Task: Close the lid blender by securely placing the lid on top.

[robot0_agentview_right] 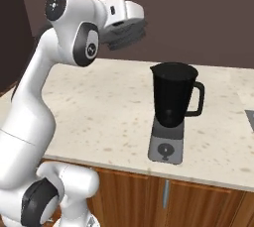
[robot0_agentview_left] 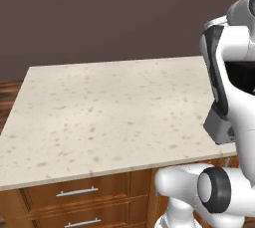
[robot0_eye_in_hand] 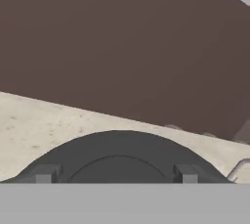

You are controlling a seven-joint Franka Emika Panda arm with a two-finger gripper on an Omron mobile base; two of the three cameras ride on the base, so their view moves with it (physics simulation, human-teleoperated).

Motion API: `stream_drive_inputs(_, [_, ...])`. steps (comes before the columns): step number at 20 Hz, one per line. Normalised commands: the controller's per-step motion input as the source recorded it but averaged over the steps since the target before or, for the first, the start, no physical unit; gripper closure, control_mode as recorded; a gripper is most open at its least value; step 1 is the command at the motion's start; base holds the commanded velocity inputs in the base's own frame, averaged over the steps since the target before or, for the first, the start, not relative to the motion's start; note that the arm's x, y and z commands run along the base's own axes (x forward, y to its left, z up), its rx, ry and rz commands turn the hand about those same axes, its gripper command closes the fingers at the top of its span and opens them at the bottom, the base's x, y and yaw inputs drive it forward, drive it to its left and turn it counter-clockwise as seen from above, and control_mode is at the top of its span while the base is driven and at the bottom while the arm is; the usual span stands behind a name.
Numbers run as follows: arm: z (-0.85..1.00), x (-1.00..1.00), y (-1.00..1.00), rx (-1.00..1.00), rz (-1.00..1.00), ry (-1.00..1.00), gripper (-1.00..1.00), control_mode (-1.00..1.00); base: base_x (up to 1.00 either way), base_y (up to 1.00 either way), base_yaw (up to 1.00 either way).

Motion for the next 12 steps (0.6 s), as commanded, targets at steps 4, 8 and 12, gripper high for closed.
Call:
stream_drive_inputs(4, [-0.32,-0.03,-0.75,0.07,-0.1,0.0,1.0,-1.0,0.0,0.0,0.0])
stream_drive_inputs(8, [-0.42,0.0,-0.69,0.16,-0.05,-0.03,1.0,-1.0,0.0,0.0,0.0])
stream_drive_inputs(12, [-0.13,0.0,-0.56,0.17,0.0,-0.07,1.0,-1.0,0.0,0.0,0.0])
